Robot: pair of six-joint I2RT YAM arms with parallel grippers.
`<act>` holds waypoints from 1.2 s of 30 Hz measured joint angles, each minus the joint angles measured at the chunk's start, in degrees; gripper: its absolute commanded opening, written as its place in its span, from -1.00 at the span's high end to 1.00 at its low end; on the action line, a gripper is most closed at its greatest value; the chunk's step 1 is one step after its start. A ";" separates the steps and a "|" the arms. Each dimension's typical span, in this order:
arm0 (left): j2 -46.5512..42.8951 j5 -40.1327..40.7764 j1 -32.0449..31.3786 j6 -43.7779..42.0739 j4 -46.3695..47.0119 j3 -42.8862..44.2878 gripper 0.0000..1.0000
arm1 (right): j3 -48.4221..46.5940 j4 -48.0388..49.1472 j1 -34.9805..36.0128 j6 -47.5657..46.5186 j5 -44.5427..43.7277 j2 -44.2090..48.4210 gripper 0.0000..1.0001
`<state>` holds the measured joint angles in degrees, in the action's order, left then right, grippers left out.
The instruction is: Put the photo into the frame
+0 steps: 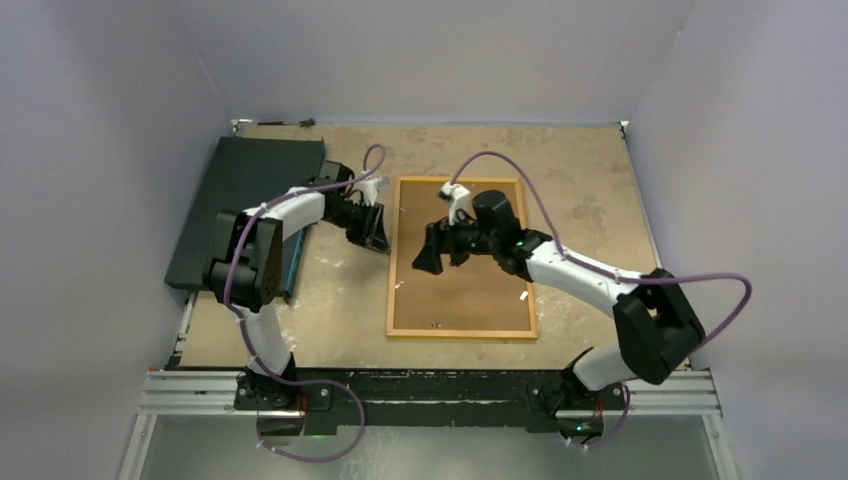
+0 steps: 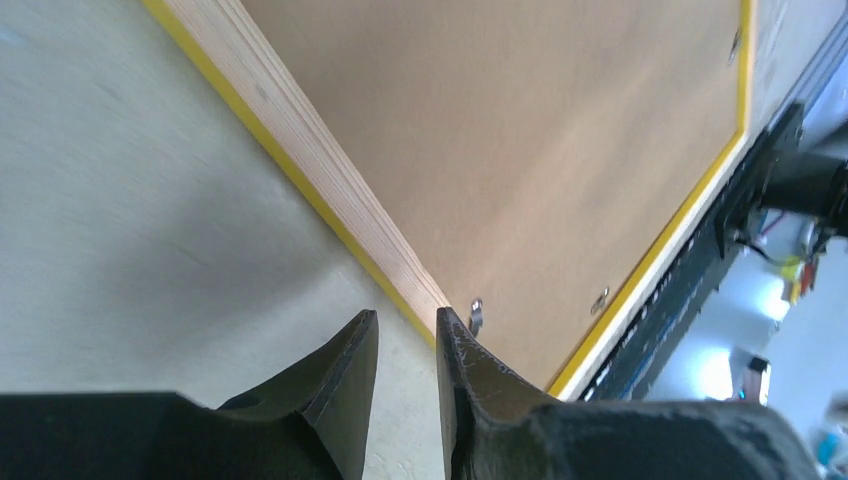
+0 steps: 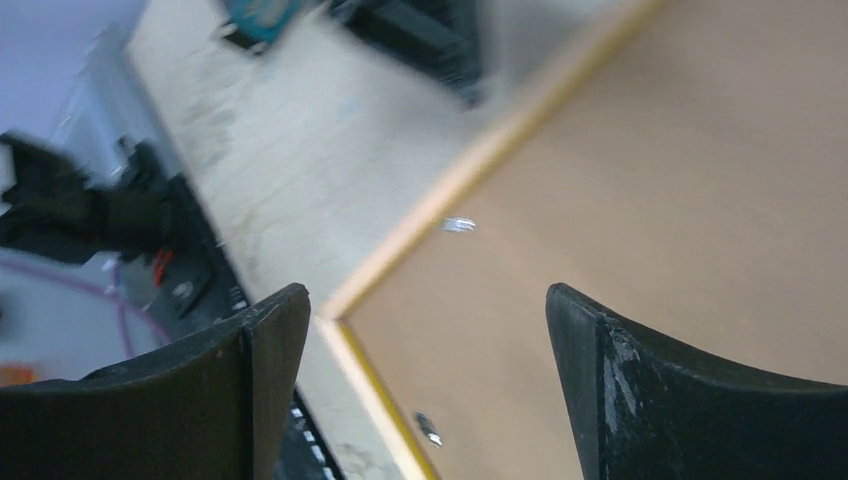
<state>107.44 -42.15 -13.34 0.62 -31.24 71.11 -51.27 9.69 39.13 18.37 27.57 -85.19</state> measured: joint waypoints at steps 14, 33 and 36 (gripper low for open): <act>4.11 -1.07 -3.37 1.29 1.51 -3.30 0.56 | 6.56 -14.93 -20.74 12.04 -33.90 7.34 -0.98; 12.68 -0.11 -2.99 3.43 5.14 9.79 0.81 | 18.32 -20.06 -22.67 18.12 -26.88 13.49 -0.98; 16.37 0.61 -2.58 3.54 5.53 16.15 0.82 | 18.64 -23.21 -18.53 17.88 -24.24 15.45 -0.98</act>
<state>123.81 -41.54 -15.92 4.16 -25.71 87.26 -32.62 -13.52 20.60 36.25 3.33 -69.73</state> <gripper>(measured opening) 0.105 0.988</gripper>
